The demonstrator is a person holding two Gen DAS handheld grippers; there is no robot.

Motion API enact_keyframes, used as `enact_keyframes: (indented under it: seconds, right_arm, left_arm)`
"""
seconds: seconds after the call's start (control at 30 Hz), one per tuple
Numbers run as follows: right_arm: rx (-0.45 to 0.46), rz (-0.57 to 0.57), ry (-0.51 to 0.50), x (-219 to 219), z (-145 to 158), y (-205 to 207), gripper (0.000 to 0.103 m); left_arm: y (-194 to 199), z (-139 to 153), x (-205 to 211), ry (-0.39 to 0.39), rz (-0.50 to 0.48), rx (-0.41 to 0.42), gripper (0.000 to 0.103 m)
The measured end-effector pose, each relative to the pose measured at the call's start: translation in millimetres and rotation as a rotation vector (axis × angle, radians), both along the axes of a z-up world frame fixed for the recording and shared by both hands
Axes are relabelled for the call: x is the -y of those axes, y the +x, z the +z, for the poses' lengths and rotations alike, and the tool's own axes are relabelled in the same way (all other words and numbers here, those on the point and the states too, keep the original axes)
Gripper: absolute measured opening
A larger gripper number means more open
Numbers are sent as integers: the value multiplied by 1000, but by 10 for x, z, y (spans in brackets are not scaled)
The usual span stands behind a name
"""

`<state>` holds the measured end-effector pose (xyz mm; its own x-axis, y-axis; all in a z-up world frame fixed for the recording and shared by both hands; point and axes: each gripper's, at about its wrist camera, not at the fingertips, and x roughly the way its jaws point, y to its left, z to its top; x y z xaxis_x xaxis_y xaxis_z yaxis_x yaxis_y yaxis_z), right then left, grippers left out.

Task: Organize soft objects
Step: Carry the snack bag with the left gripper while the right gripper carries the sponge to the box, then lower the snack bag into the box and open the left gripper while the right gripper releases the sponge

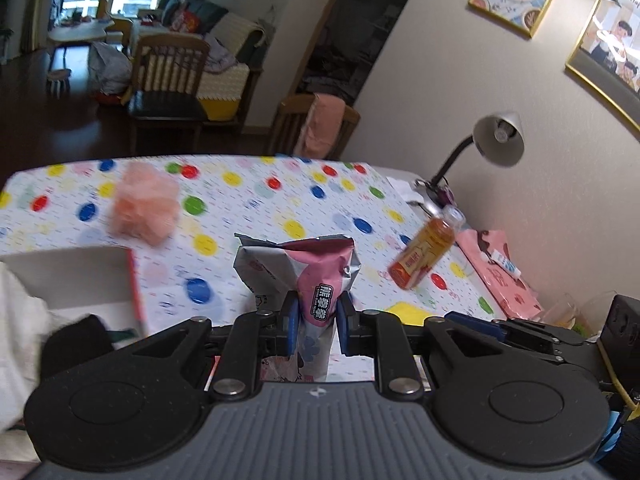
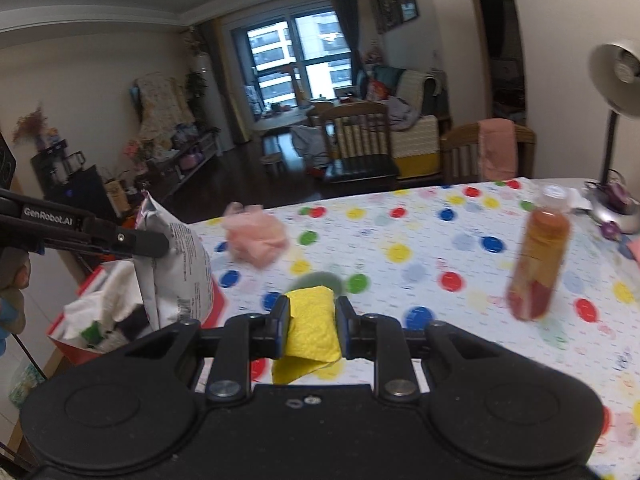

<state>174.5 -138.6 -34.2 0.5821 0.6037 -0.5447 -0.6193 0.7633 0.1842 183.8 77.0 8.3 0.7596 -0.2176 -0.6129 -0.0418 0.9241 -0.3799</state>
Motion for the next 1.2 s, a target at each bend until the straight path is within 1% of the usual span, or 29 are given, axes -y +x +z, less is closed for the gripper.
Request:
enact_keyframes:
  seconds: [0.13, 0.3, 0.5, 0.73, 0.97, 1.2]
  right_arm:
    - [5, 52, 9, -368, 24, -103, 23]
    - [11, 109, 13, -803, 23, -178, 23]
    - [18, 166, 4, -1305, -28, -302, 23]
    - [27, 206, -29, -1799, -158, -400, 23]
    - [42, 234, -61, -2204, -312, -472, 23]
    - [57, 229, -128, -2541, -560, -532, 23]
  left_arm:
    - [-173, 73, -326, 6, 37, 7, 19]
    - [-324, 127, -685, 31, 45, -3, 19]
    - [-447, 142, -1049, 92, 51, -26, 19]
    - [-453, 91, -1437, 156, 60, -73, 19]
    - [-317, -44, -1730, 199, 53, -151, 19]
    - [-106, -356, -1795, 168, 32, -216, 19]
